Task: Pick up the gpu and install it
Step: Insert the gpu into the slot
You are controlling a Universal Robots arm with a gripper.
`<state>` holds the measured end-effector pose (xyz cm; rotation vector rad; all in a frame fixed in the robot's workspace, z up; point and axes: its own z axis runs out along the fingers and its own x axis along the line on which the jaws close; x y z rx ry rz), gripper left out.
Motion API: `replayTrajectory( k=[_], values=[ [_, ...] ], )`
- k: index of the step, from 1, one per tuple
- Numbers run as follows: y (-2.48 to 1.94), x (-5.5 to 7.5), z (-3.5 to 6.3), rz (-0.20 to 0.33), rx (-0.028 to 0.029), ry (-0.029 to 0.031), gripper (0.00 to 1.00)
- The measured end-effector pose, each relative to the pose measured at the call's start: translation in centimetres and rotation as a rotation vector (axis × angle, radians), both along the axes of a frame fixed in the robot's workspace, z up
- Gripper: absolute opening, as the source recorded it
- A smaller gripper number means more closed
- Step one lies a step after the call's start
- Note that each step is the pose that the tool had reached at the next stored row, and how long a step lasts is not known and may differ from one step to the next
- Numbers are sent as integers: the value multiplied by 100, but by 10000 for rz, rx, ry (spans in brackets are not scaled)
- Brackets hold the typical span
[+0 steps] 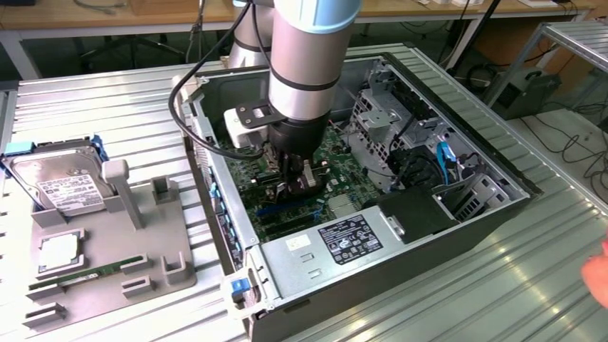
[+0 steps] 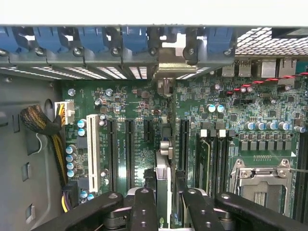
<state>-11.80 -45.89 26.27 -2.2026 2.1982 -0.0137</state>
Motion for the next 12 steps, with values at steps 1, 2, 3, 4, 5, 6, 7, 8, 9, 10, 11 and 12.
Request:
replayTrajectory(
  k=[1, 2, 3, 4, 5, 6, 7, 8, 9, 10, 11, 12],
  values=[
    [0, 0, 10, -1, -2, 1, 26],
    [0, 0, 21, -1, -7, 4, 26],
    [0, 0, 26, -1, -6, 4, 26],
    [1, 0, 26, -1, -5, 3, 26],
    [1, 0, 26, -4, -4, 3, 26],
    [1, 0, 25, -7, 1, 3, 26],
    [1, -1, 21, -15, 10, 4, 26],
    [1, -1, 15, -28, 19, 4, 26],
    [1, -1, 7, -42, 23, 4, 26],
    [1, 0, -1, -53, 22, 7, 26],
    [1, 0, -10, -66, 23, 8, 26],
    [1, 0, -18, -77, 23, 9, 26]
  ],
)
